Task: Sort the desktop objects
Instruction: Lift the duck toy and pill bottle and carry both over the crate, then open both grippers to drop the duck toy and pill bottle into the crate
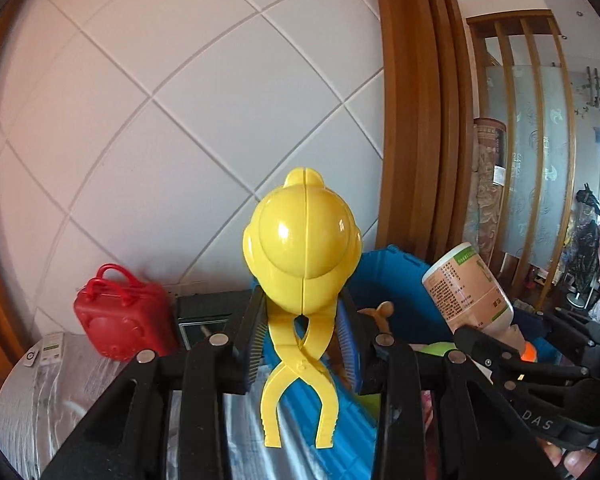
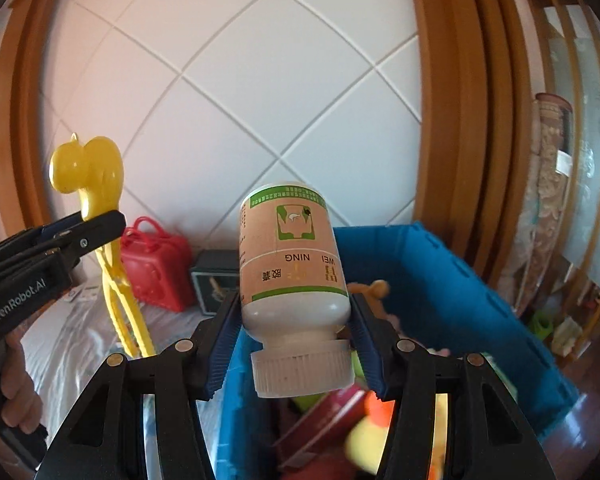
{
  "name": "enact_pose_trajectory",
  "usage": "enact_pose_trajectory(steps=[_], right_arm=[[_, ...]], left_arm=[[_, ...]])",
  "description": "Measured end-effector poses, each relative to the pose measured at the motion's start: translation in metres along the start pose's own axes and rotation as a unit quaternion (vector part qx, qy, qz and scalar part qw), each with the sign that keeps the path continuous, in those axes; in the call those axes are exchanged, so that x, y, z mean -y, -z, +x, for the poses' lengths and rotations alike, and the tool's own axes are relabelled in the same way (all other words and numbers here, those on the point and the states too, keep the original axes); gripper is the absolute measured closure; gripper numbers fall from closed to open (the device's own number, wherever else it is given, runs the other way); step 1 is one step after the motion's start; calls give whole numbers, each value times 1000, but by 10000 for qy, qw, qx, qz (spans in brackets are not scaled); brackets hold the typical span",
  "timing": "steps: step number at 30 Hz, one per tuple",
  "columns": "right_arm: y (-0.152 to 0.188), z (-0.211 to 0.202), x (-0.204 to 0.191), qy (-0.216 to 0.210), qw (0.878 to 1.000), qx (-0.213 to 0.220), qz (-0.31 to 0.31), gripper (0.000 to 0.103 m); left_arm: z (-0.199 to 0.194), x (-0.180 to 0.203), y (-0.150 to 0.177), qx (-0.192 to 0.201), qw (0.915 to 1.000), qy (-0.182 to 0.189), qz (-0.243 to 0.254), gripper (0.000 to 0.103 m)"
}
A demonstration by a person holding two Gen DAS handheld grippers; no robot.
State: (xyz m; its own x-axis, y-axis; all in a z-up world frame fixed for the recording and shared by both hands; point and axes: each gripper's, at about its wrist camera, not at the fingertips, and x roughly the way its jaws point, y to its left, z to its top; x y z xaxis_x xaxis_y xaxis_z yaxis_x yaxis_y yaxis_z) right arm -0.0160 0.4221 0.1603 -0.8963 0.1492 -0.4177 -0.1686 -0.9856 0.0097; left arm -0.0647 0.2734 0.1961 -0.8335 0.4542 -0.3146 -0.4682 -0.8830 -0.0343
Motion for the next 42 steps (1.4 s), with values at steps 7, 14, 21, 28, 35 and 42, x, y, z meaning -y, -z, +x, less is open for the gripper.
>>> enact_pose_trajectory(steps=[7,14,21,28,35,42], right_arm=[[-9,45,93,279,9990,-296,179,50],[29,90,143,315,9943,-967,327,50],[51,109,166,4,9877,-1407,682,50],[50,102,171,282,9865,-1403,793,10],[48,104,179,500,9868,-1336,764,0],[47,106,181,559,9871,-1290,769,0]], left_arm=[[87,90,-10,-683,9975,136,83,70],[163,143,30,-1592,9863,107,426,70],[212,157,75,-2663,9629,57,438,69],[202,157,85,-2489,9675,-78,446,61],[188,137,77,-2031,9787,-268,108,44],[186,140,72,-1851,9820,-312,223,43]])
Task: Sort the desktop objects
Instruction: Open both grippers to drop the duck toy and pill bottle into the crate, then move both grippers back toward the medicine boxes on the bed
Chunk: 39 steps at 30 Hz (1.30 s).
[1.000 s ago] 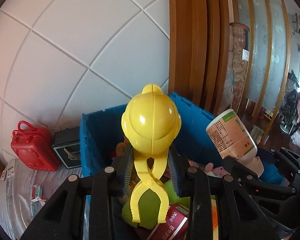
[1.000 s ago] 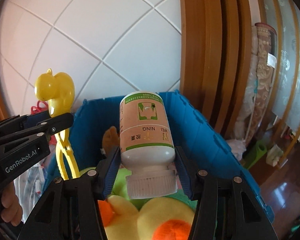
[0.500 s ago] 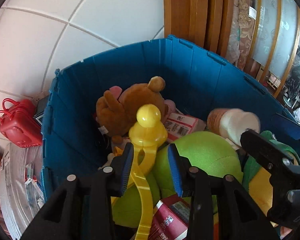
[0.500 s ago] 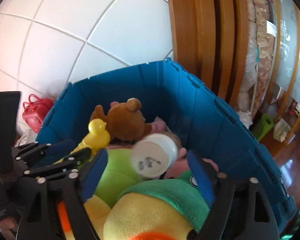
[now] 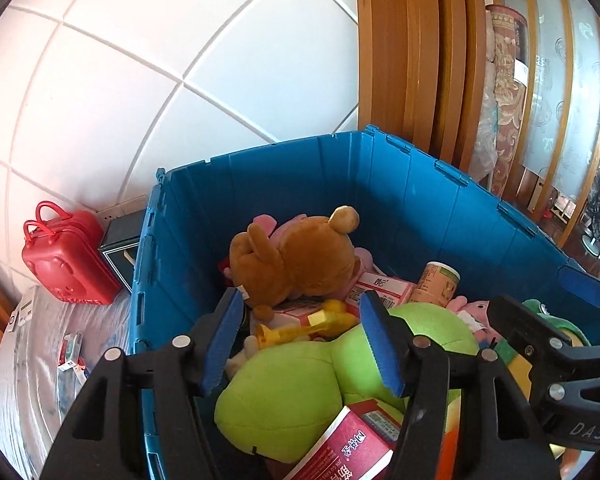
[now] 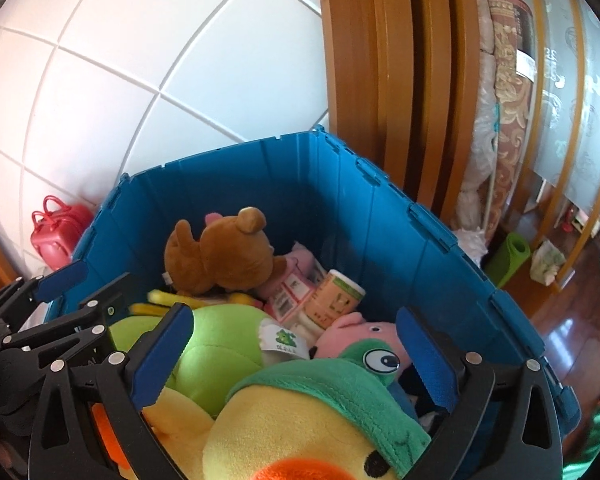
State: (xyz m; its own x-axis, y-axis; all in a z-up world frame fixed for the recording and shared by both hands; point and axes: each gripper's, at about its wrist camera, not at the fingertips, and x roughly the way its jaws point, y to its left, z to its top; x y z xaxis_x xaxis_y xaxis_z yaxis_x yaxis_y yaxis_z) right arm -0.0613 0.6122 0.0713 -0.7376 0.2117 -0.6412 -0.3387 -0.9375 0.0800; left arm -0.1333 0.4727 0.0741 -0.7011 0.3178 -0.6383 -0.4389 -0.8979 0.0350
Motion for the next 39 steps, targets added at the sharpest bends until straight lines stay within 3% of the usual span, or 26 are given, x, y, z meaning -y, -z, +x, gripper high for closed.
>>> enact_pose_trajectory(steps=[16,21,25,28,30,34,36,39], right_arm=[[0,2,-2,135,9999,-15,-9,0],[1,3,2,-230,9996,-86,157,0],[5,-15,3,-112,9993,299,211,0],[11,-36,-5,-84,9987,478,145,0],[16,-53,-15,-185,9985,517,92,0],[26,-88,-48,-323,9963,783,-172,0],[33,-107,-67,-451,9937,1005,-184,0],[41,-130,-98,-744,9885,1304,-173,0]], left_arm=[[1,-4,-1,-15,9997,189,-138,43],[-5,-9,-3,127,9987,378,-332,43],[-26,-24,-4,180,9970,541,-526,43],[-65,-47,2,598,9936,712,-635,43],[-90,-64,10,914,9901,750,-760,27],[-133,-107,40,1739,9781,494,-1034,13],[-139,-126,54,1794,9781,278,-1021,12],[-134,-160,77,1411,9848,257,-978,12]])
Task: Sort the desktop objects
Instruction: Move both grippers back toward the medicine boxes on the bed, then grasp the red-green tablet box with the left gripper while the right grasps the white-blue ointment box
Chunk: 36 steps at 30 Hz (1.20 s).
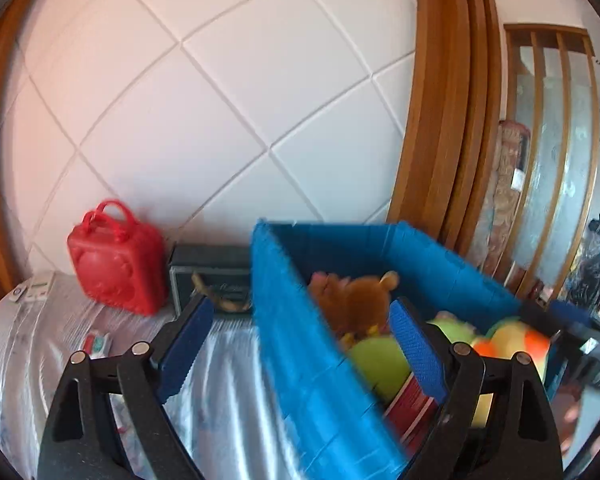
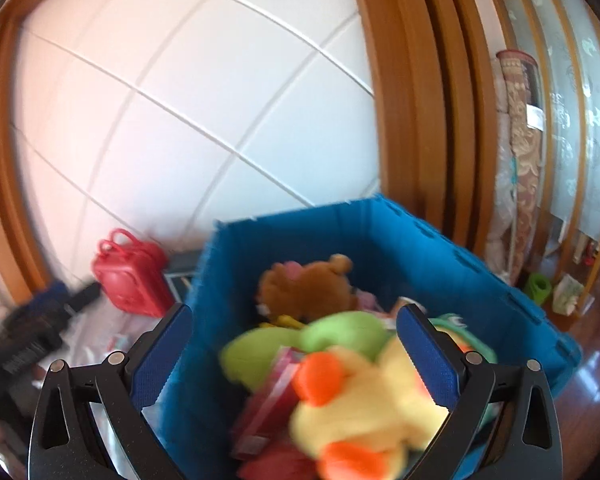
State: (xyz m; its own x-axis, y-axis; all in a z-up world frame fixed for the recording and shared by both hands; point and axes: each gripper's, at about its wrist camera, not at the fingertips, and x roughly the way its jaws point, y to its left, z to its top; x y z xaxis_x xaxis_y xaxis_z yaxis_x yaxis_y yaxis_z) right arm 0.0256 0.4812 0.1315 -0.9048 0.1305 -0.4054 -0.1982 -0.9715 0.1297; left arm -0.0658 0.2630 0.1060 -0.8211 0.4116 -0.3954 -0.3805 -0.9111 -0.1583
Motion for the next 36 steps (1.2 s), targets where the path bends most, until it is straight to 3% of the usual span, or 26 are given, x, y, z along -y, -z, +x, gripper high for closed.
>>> enact_pose_trajectory(steps=[3,6,8,12,16,19,25,28,32,36], right_arm=[[3,-15,-47,-306,9989,315,-180,0],[10,-22,-101,-394,9955,698,-504,0],[18,-12,-135,-514,9940,668,-691,0],[40,33,-186,-1180,9906,-41,-686,0],[68,83,-228,-1559,9843,-513,-646,0],[87,116,-246,-1447,9834,-850,-685,0],[125,203,-267,-1160,9765,-1614,-830,0],[151,246,-282,-1132,9667,-2073,-987,0],[190,309,-313,-1441,9427,-2775,-1166,0],[220,363,-350,-1617,9231,-3155,-1490,0]], left_arm=[[-1,-44,17,-332,9994,-124,-54,12],[-11,-93,35,-340,9972,-661,-28,12],[-14,-130,47,-440,9940,-996,-116,12],[-10,-211,78,-1004,9833,-1468,-396,12],[-4,-275,114,-1491,9688,-1916,-501,12],[4,-308,132,-1759,9589,-2150,-584,12],[30,-363,153,-2100,9459,-2246,-1040,12],[52,-387,167,-2365,9358,-2308,-1226,12],[86,-412,187,-2721,9230,-2389,-1304,12],[122,-430,197,-2913,9161,-2366,-1413,12]])
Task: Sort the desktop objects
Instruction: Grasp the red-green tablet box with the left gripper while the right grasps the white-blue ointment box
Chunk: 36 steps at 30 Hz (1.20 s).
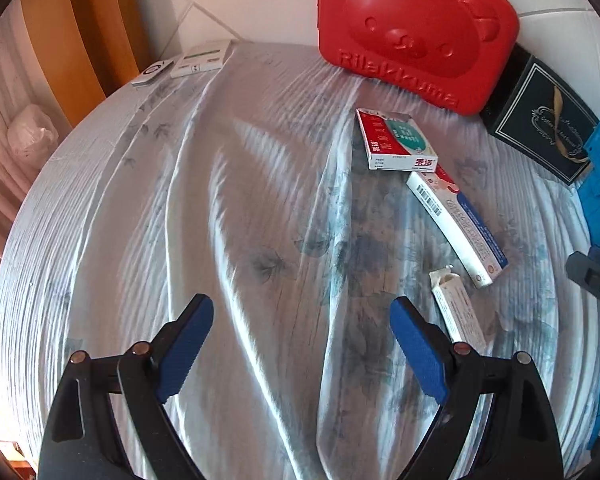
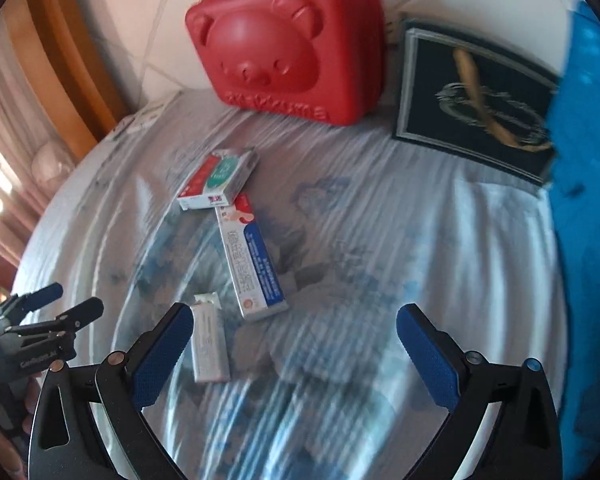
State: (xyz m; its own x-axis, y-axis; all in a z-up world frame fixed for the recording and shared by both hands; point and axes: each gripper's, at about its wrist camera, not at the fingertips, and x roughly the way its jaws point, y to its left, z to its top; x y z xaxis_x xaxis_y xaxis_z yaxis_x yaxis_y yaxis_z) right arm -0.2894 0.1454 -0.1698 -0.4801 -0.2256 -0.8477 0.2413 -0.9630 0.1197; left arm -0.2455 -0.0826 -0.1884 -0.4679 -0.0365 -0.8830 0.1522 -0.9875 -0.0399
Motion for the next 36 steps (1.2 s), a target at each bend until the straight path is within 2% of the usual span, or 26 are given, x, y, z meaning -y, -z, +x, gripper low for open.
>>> enact_pose_trajectory(steps=[4,8,10,11,13,16,19,22,24,25,26,28,29,31,33,34,36], right_arm=[[-16,57,-14,-19,9992,-308,-255,0],[-22,102,-18,-38,9981,-585,-209,3],[-22,108,-15,184,9987,-418,-230,21],[-23,106,-13,238,9988,-353,-238,41],[-26,104,-2,395,9989,-242,-94,64],[-31,102,26,357,9985,-171,377,64],[-37,104,46,516,9971,-119,552,64],[-40,105,59,585,9962,-77,634,64],[-44,105,60,583,9962,-62,652,64],[-46,106,61,529,9964,-79,652,59],[-45,105,63,445,9965,-107,693,40],[-43,102,66,403,9963,-99,752,15],[-41,100,66,405,9964,-81,743,13],[-37,98,64,478,9964,-76,691,13],[-36,98,64,550,9964,-77,637,14],[-36,100,63,601,9962,-101,627,15],[-36,101,63,693,9956,-127,611,40]], left_arm=[[36,7,-22,-111,9999,-26,22,12],[59,8,-32,-88,9998,-163,34,12],[65,7,-38,-80,9998,-169,24,12],[67,8,-42,-53,9999,-154,24,12],[69,11,-52,32,10000,-66,20,12],[72,26,-77,158,9998,111,27,12],[80,52,-105,274,9992,300,28,12],[95,79,-127,151,9988,461,49,12],[109,96,-136,15,9994,327,136,12],[117,105,-139,-49,9994,267,195,12],[124,110,-140,-151,9995,183,230,12],[141,117,-139,-420,9988,-41,257,11],[140,117,-137,-264,9993,-82,237,8],[139,116,-134,-250,9994,-51,235,10],[129,114,-128,-161,9995,2,275,31],[126,114,-125,-194,9993,1,317,31],[119,113,-115,-249,9989,32,384,31]])
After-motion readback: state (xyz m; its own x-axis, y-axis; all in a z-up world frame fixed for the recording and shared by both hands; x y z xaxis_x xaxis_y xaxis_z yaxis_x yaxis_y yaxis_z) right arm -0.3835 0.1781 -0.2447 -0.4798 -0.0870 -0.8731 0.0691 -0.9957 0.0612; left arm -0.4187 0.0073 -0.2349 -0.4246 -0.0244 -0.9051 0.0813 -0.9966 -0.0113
